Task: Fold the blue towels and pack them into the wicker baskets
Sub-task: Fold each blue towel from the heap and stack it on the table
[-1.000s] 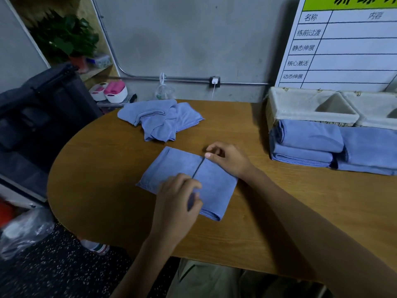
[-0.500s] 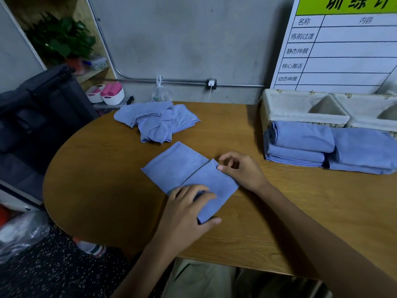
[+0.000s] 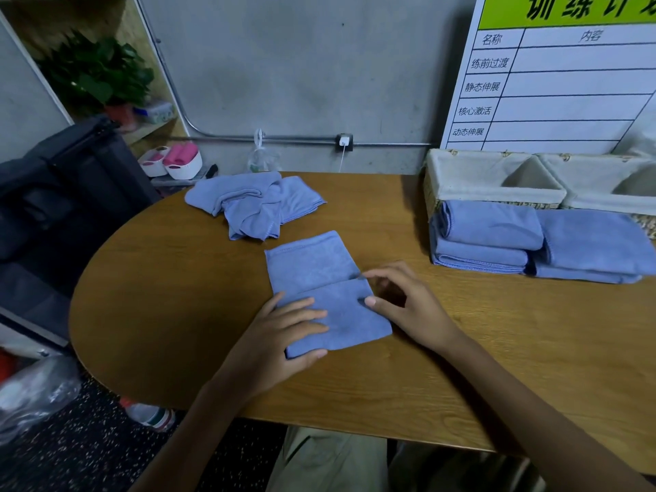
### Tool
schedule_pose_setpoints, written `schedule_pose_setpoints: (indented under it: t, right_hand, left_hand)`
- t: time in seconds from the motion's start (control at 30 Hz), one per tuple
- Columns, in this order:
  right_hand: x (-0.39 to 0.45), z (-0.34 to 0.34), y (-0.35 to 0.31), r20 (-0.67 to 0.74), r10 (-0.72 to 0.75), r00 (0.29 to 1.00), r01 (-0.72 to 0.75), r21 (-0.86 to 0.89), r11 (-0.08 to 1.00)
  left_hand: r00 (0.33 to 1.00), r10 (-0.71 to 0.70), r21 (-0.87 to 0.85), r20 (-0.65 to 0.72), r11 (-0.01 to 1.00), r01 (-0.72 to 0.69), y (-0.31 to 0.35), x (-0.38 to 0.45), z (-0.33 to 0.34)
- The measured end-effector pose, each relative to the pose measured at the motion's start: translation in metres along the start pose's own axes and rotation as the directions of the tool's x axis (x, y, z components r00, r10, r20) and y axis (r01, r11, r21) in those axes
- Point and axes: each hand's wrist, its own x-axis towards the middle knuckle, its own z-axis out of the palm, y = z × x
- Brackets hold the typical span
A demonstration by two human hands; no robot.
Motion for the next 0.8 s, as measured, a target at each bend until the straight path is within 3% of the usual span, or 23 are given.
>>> schedule_pose_setpoints:
  t: [0.13, 0.33, 0.47, 0.57, 0.67, 0.8]
  right_hand:
    - [-0.003, -0.003, -0.002, 0.168, -0.102, 0.98, 0.108, -0.027, 0.994]
    - [-0.005, 0.002, 0.004, 0.341, -0.159, 0.926, 0.244, -0.223, 0.944]
    - [0.006, 0.007, 0.003, 0.261, -0.232, 0.937, 0.294, -0.228, 0.928]
    - [0.017, 0.011, 0.002, 0.157, -0.256, 0.954, 0.278, -0.139, 0.951]
    - [0.026, 0.016, -0.002, 0.082, -0.204, 0.975, 0.208, -0.043, 0.977]
    - [0.036, 0.014, -0.013, 0.042, -0.042, 0.998, 0.033, 0.182, 0.983]
  left_hand:
    - [0.998, -0.017, -0.088, -0.059, 0.996, 0.012, 0.0, 0.004, -0.003]
    - [0.983, -0.15, -0.306, -0.105, 0.945, 0.112, -0.003, 0.006, -0.012]
    - [0.963, -0.247, -0.468, -0.109, 0.867, 0.17, 0.0, 0.013, -0.022]
    - [0.938, -0.331, -0.562, -0.106, 0.798, 0.218, 0.001, 0.015, -0.027]
    - [0.93, -0.365, -0.562, -0.048, 0.779, 0.277, -0.001, 0.01, -0.029]
    - [0.87, -0.493, -0.523, 0.004, 0.74, 0.422, -0.006, 0.01, -0.03]
